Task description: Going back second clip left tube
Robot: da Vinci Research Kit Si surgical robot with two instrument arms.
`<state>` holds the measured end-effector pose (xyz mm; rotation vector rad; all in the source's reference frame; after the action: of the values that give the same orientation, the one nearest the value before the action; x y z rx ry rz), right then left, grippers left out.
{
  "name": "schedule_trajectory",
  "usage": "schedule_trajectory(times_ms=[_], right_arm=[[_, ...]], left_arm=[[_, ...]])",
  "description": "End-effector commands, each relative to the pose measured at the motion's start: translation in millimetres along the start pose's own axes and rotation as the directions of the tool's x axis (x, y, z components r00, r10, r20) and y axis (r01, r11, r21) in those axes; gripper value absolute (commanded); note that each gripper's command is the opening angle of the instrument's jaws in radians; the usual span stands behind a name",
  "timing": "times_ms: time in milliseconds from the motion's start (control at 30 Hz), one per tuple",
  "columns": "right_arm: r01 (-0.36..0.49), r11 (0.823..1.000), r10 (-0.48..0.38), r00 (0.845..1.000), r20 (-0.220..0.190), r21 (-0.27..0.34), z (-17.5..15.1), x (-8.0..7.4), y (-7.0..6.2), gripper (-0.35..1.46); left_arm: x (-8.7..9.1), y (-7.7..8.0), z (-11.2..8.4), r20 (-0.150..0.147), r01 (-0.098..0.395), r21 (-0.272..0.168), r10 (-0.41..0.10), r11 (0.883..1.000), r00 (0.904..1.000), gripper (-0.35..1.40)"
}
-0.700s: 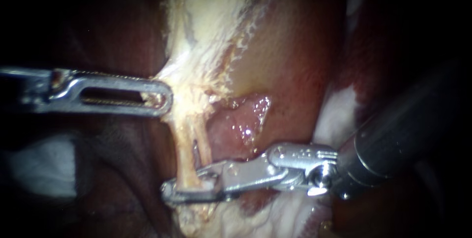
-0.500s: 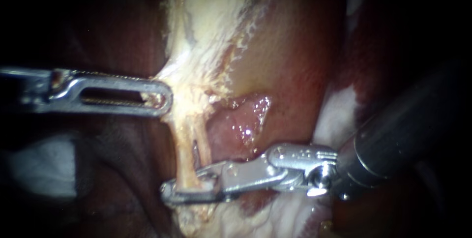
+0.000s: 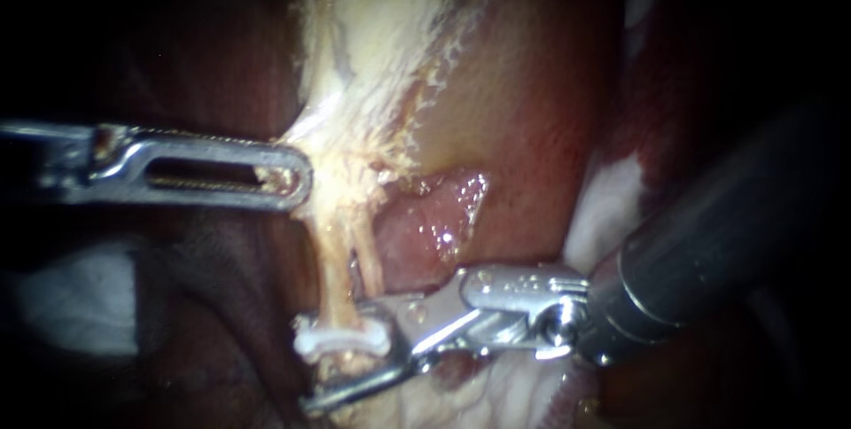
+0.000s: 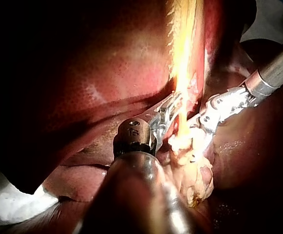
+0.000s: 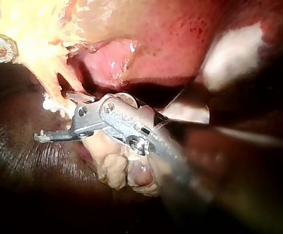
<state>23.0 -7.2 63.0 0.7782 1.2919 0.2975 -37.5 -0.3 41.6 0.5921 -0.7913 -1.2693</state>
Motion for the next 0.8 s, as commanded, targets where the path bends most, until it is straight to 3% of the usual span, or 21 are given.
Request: schedule_trajectory(times_ms=[33,233,467,800], right_arm=[[0.025,1.000,-0.025,1.000,-0.002,-0.016,-0.1,0.0,0.3,0.60],[0.100,0.994,-0.100,0.995,-0.004,-0.051,-0.9,0.5,1.2,0.60],[0.127,0.990,-0.127,0.992,-0.002,-0.062,-1.3,0.4,1.5,0.60],[0.149,0.988,-0.149,0.989,0.000,-0.039,-5.2,-0.6,-0.7,0.60]], left_arm=[[0.0,-0.1,-0.1,0.000,0.000,-0.001,0.000,1.000,1.0000,-0.35],[0.0,-0.3,-0.2,0.001,0.001,-0.002,-0.001,1.000,1.0000,-0.35],[0.1,-0.3,-0.2,0.001,0.001,-0.002,-0.001,1.000,1.0000,-0.35],[0.1,-0.2,-0.4,0.000,0.000,-0.001,0.000,1.000,1.0000,-0.35]])
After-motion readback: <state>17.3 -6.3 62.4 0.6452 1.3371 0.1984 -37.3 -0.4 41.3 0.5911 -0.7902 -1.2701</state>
